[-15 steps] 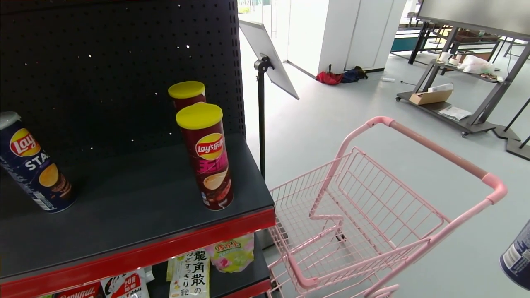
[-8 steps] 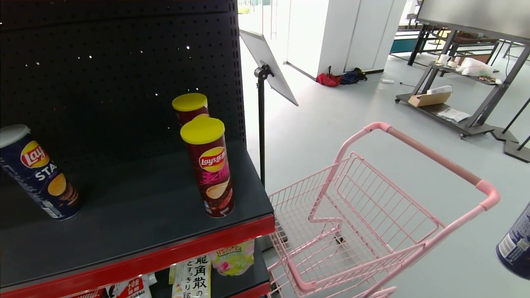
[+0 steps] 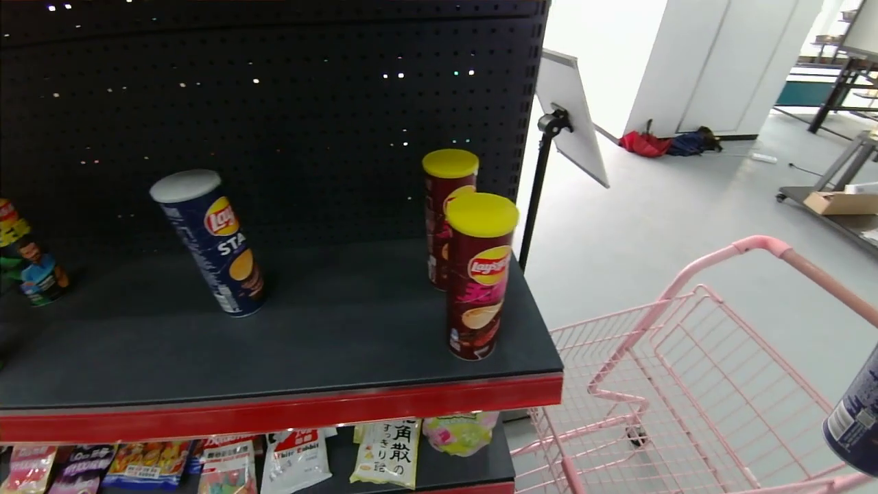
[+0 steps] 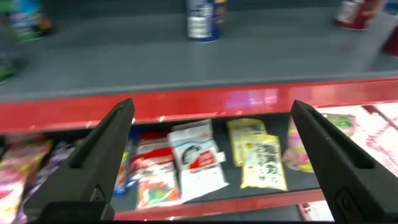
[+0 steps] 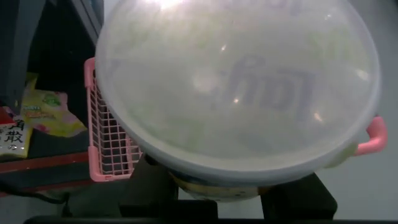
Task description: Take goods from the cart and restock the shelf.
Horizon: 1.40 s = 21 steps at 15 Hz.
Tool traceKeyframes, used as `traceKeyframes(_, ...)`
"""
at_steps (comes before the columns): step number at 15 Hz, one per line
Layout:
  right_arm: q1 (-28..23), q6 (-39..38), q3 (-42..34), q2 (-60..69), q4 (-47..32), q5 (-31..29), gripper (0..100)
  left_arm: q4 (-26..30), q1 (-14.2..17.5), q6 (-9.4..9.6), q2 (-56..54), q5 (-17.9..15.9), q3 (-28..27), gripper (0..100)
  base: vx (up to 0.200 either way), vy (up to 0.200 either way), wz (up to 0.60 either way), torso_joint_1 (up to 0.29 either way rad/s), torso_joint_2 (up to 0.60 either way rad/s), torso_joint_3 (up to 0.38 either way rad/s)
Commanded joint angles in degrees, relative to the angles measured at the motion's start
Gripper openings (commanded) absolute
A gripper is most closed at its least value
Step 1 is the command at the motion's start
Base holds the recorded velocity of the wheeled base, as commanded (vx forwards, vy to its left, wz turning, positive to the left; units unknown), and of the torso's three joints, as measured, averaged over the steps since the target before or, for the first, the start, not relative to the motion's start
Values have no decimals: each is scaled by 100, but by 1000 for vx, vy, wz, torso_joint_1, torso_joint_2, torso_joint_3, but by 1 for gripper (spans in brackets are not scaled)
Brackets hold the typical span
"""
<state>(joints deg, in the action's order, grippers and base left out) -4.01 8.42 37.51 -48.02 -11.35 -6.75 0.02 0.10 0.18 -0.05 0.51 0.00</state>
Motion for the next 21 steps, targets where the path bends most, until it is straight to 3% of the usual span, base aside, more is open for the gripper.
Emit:
traceKeyframes(1,-3,-43,-148,152,54,-1,0,-2,-1,-1,5,2,0,100,0,0,0,0,0,0)
traceKeyframes(2,-3,-43,-148,152,54,-1,0,-2,-1,-1,5,2,0,100,0,0,0,0,0,0)
traceKeyframes(7,-65,-95,-1607,1049,1469,245,0,-2,8,8,5,2,0,100,-80,0,0,0,1,-2)
traceKeyframes(11,-65,-95,-1774,1409,1416,262,0,-2,-1,8,5,2,0,100,-50,0,0,3,1,2)
traceKeyframes(21,-65,-95,-1958,1673,1416,271,0,-2,8,-1,5,2,0,100,0,200,0,5,4,2)
